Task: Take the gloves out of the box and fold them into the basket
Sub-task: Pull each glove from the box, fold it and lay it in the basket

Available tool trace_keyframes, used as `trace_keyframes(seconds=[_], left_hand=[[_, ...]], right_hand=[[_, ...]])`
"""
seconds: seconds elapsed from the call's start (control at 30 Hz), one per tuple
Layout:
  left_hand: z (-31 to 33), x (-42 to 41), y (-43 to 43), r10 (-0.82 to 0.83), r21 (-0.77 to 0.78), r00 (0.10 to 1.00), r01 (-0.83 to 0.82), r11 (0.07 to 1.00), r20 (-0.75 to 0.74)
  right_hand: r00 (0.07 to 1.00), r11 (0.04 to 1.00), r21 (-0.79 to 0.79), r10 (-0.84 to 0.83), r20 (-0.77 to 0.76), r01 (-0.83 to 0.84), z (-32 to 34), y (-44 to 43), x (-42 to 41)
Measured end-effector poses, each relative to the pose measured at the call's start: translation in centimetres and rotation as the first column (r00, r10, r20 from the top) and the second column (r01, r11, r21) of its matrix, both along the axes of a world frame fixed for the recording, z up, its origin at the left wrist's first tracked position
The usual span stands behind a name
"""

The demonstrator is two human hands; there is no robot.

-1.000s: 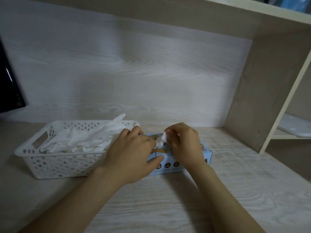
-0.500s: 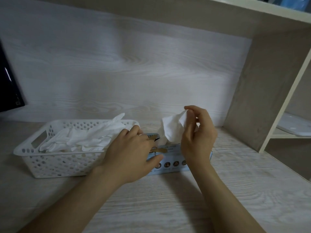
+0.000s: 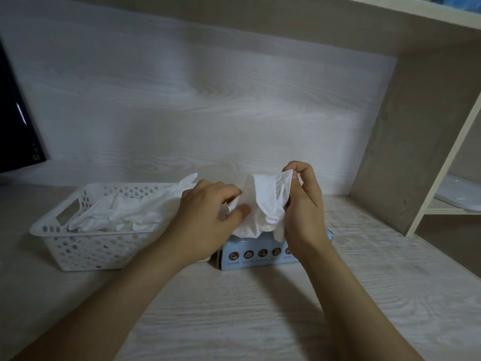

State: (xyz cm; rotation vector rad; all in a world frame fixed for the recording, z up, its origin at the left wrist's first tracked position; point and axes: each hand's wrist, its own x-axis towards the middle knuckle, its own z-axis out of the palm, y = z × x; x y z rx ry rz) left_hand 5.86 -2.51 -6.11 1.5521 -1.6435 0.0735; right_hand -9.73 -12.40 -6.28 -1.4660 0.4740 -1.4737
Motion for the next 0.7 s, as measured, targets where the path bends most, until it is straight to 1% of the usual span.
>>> trace_keyframes(seconds=[0.07, 0.13, 0.2, 0.27, 0.33, 0.43, 0.5, 0.57, 0.7], left_hand=[[0.2, 0.2, 0.0, -0.047, -0.051, 0.989, 0.04, 0.998, -0.139], [0.7, 0.2, 0.2, -0.081, -0.107, 0.956, 0.052, 0.993, -0.282], [0.8, 0.4, 0.2, -0.112, -0.167, 0.913, 0.049, 0.985, -0.391], [0.9, 0.5, 0.1, -0.121, -0.18, 0.905, 0.05, 0.982, -0.409], [0.9, 0.4, 0.1, -0.139, -0.174, 0.901, 0.072, 0.982, -0.41], [0.8, 0.4, 0.1, -0.149, -0.154, 0.908, 0.095, 0.983, -0.391], [0.9, 0.4, 0.2, -0.116, -0.139, 0.914, 0.066, 0.988, -0.389], [1.0, 0.4, 0.3, -0.092, -0.12, 0.909, 0.047, 0.992, -0.407], [1.2, 0.6, 0.5, -0.11, -0.088, 0.866, 0.077, 0.993, -0.487]], right_hand=[[0.999, 0.993, 0.107, 0.042, 0.029, -0.045, 0.3, 0.1, -0.2], [0.999, 0.988, 0.154, 0.037, -0.022, -0.033, 0.5, 0.3, -0.3], [0.994, 0.986, 0.161, 0.058, -0.095, -0.042, 0.4, 0.3, -0.3], [0.984, 0.989, 0.119, 0.106, -0.144, -0.089, 0.4, 0.4, -0.1], [0.971, 0.989, 0.028, 0.146, -0.191, -0.144, 0.4, 0.6, 0.0], [0.93, 0.964, -0.098, 0.209, -0.302, -0.248, 0.1, 1.1, 0.0], [0.905, 0.944, -0.109, 0.26, -0.335, -0.312, -0.2, 1.3, 0.1], [0.897, 0.936, -0.115, 0.276, -0.345, -0.332, -0.3, 1.4, 0.2], [0.925, 0.959, -0.096, 0.228, -0.305, -0.268, -0.1, 1.1, 0.0]])
